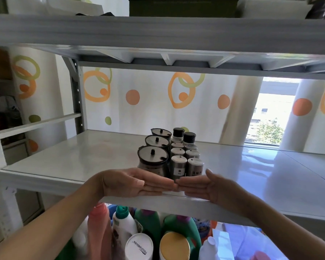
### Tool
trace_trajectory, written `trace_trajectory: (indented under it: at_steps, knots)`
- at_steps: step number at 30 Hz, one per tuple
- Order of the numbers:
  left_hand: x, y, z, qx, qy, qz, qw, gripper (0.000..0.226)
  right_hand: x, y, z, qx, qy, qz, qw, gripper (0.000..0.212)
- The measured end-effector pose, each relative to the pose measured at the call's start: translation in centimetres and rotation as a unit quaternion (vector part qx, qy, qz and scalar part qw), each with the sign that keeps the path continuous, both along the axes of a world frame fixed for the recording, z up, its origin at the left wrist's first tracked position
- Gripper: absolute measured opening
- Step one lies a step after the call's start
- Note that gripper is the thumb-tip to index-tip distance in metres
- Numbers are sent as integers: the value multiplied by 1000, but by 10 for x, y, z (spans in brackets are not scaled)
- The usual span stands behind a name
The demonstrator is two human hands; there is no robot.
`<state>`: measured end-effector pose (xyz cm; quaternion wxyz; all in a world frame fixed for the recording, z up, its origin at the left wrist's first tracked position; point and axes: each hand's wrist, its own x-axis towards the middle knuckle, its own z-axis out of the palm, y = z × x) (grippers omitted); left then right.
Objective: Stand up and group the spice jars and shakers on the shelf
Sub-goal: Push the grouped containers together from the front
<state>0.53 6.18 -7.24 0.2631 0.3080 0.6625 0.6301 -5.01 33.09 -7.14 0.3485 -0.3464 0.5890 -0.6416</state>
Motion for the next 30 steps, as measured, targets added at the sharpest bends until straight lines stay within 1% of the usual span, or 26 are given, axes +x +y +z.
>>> trace_trajectory:
  at_steps: [7, 17, 23, 27, 30]
  knots:
    - [-7, -5, 2, 32, -30, -61, 997, 92, -7, -13, -2, 14, -54, 25, 998, 82]
    - [-15, -10, -2, 55, -58, -93, 992, 89, -8, -18, -2, 8, -62, 25, 998, 86]
    - [-22, -11, -4, 56, -78, -79, 992, 85, -9, -23, -2, 5, -68, 24, 997, 77]
    - [-24, -11, -4, 68, -94, -82, 990, 80, -9, -26, -2, 2, -70, 17, 997, 77]
    - [-25, -11, -5, 71, -103, -82, 989, 80, -9, -26, -2, 5, -68, 13, 998, 71]
